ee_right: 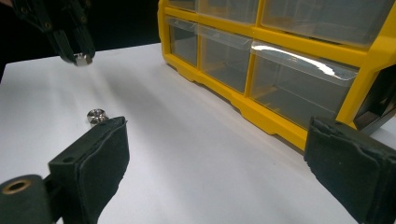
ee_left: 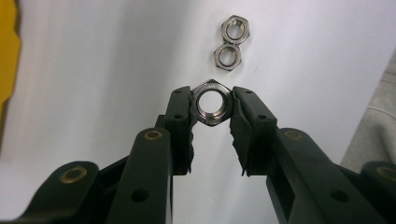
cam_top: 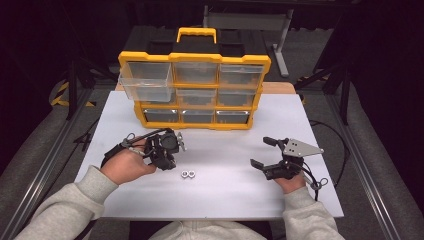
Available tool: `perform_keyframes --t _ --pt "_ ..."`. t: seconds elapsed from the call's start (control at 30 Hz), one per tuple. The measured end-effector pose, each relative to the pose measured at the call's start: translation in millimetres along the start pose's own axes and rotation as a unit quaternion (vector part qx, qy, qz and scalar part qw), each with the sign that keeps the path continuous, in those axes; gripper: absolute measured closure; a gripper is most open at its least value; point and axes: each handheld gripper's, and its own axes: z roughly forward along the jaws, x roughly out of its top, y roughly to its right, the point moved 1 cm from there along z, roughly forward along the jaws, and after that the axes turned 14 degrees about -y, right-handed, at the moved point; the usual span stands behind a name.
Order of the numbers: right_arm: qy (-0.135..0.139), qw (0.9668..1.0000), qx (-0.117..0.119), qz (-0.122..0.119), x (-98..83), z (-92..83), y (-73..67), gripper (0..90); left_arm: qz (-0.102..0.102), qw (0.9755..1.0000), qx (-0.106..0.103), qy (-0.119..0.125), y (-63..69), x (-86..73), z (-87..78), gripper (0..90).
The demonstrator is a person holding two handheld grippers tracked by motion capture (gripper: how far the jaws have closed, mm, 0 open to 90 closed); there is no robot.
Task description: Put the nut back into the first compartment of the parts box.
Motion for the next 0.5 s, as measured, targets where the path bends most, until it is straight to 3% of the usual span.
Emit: perform_keyframes --t 0.17,0.5 --pt "-0.002 1.0000 0.003 0.002 -0.3 0.5 0.3 7.5 -0.006 0.9999 -0.012 -0.001 -4.4 -3.9 -21.3 69.7" --pt "-0.002 1.0000 0.002 0.003 -0.4 0.5 0.6 7.5 -0.003 1.0000 -0.005 0.002 -16.1 -13.4 -74.8 69.7"
